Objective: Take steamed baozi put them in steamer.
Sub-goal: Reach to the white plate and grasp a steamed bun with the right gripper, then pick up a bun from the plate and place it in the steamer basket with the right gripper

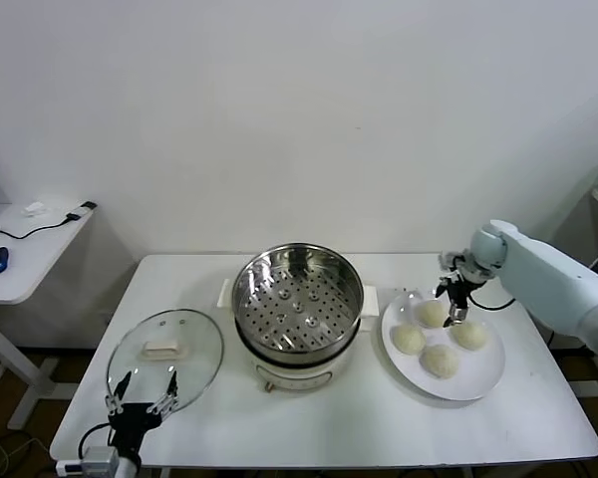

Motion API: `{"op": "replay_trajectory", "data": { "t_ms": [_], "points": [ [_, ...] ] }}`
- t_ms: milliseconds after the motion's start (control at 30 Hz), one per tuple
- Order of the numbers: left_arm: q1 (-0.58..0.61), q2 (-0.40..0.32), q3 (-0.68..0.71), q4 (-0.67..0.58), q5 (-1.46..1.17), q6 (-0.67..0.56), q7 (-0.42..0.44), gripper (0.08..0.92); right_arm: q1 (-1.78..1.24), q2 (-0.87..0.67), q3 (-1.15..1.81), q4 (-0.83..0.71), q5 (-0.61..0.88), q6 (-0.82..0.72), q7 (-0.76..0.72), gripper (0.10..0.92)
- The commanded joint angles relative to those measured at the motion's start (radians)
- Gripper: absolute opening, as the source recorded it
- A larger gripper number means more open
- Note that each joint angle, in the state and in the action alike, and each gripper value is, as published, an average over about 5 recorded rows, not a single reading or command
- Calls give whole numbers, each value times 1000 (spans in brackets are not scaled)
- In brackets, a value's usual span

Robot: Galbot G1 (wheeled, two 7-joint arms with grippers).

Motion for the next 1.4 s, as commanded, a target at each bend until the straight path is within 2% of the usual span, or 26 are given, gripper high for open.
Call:
{"op": "replay_trajectory", "data": {
  "t_ms": [33,300,467,633,800,967,1067,1233,1400],
  "points": [
    [0,-2,1,3,1,-2,0,823,-30,47,36,-50,-33,-5,37,807],
    [5,-8,0,-6,5,0,-1,823,-4,15,16,26,-46,-19,25,649],
    [7,-16,3,-12,12,1,-1,823,121,-55,-84,181,62,-37,-8,637],
    [11,-20,9,-16,15,1,-2,823,411,-90,-248,396,195,-10,-49,636],
    [12,-13,16,-22,11,-2,-5,823,686,0,-352,588,363,66,-65,636],
    [7,-20,29,-28,11,6,-6,823,774,141,-415,718,399,197,-35,636],
    [6,-20,35,-30,14,8,-6,823,746,215,-468,724,343,332,22,636],
    [10,-18,40,-37,19,14,-7,823,613,315,-495,613,85,583,100,643],
    [13,-15,37,-35,21,15,-8,823,466,353,-477,445,-153,713,138,645]
  ]
}}
